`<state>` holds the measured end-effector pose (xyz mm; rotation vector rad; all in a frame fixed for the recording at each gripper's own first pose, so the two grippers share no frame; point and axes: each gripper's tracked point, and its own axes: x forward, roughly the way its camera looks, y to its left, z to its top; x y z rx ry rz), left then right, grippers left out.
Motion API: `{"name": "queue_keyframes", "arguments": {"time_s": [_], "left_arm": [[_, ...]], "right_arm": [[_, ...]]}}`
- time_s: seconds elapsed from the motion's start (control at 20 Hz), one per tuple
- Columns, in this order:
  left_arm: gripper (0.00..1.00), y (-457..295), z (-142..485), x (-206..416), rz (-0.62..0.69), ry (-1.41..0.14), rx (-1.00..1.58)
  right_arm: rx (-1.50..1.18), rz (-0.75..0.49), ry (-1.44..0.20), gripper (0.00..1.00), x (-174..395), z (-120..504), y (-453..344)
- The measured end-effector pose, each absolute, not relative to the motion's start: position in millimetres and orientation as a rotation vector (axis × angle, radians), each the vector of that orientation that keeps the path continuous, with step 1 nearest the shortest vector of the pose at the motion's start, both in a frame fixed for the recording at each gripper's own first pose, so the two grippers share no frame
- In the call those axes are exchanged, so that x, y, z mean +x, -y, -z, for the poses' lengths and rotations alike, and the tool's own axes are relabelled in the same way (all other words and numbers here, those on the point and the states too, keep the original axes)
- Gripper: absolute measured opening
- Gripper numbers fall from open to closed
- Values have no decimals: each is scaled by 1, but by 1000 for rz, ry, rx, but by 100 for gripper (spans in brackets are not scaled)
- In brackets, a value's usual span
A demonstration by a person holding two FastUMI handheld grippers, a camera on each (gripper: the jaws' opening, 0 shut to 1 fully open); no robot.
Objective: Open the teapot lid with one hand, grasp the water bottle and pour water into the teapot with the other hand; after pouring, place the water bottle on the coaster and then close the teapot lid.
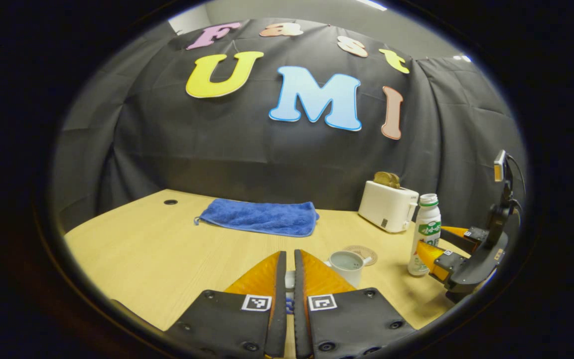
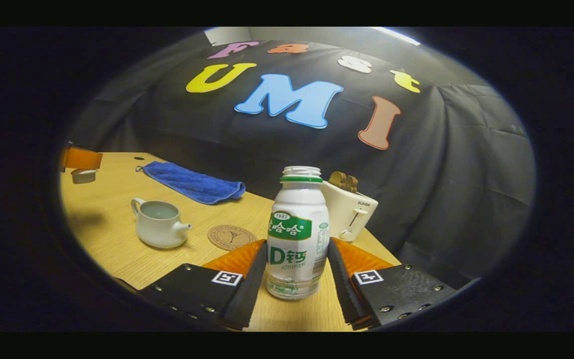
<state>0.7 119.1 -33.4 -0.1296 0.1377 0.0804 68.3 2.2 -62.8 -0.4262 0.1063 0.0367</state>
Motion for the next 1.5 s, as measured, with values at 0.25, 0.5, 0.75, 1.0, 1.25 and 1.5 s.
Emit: {"name": "queue_keyframes", "arguments": {"time_s": [0.25, 0.5, 0.75, 1.0, 1.25, 1.5], "left_arm": [[17, -119, 36, 1, -83, -141, -133], [13, -120, 41, 1, -81, -147, -135], [13, -127, 43, 1, -85, -149, -139], [13, -134, 46, 0, -89, -151, -146], [13, -139, 50, 0, -93, -157, -144], [13, -144, 55, -2, -98, -163, -150]], "right_arm": [[-513, -46, -83, 67, 68, 63, -8], [-644, -50, -49, 67, 71, 53, -16], [-828, -84, -11, 67, 73, 49, -30], [-1001, -142, 14, 67, 74, 55, -45], [-1136, -183, 41, 67, 74, 57, -56], [-1242, -216, 51, 67, 78, 59, -63]]}}
